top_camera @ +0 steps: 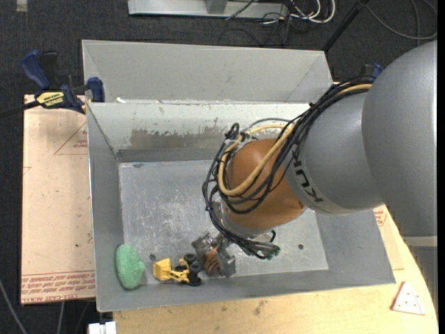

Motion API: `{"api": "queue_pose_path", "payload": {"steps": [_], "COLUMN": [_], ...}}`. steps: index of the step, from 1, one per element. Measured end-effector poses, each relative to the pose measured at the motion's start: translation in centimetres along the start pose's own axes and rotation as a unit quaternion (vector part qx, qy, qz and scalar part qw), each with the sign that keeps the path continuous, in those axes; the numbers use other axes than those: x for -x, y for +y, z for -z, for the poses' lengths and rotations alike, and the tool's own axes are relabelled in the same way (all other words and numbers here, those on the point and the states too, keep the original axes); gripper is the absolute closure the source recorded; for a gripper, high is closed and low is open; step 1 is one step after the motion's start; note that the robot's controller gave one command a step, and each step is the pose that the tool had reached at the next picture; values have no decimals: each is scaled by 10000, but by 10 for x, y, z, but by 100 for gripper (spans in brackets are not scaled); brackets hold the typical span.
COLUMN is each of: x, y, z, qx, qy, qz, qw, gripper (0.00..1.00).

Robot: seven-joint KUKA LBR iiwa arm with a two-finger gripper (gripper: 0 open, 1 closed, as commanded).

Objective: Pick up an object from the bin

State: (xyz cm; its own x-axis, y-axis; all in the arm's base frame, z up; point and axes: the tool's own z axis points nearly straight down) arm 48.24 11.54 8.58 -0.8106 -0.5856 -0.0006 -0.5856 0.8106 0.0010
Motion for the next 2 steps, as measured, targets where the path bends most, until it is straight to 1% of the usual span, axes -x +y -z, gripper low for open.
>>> {"api": "queue_pose_path", "payload": {"steps": [1, 2], "x": [0, -2], "y": [0, 0], "z": [0, 4], "qx": [0, 14], "qy": [0, 24], "qz": [5, 6], "qw": [10000, 10000], "gripper": [100, 100]}}
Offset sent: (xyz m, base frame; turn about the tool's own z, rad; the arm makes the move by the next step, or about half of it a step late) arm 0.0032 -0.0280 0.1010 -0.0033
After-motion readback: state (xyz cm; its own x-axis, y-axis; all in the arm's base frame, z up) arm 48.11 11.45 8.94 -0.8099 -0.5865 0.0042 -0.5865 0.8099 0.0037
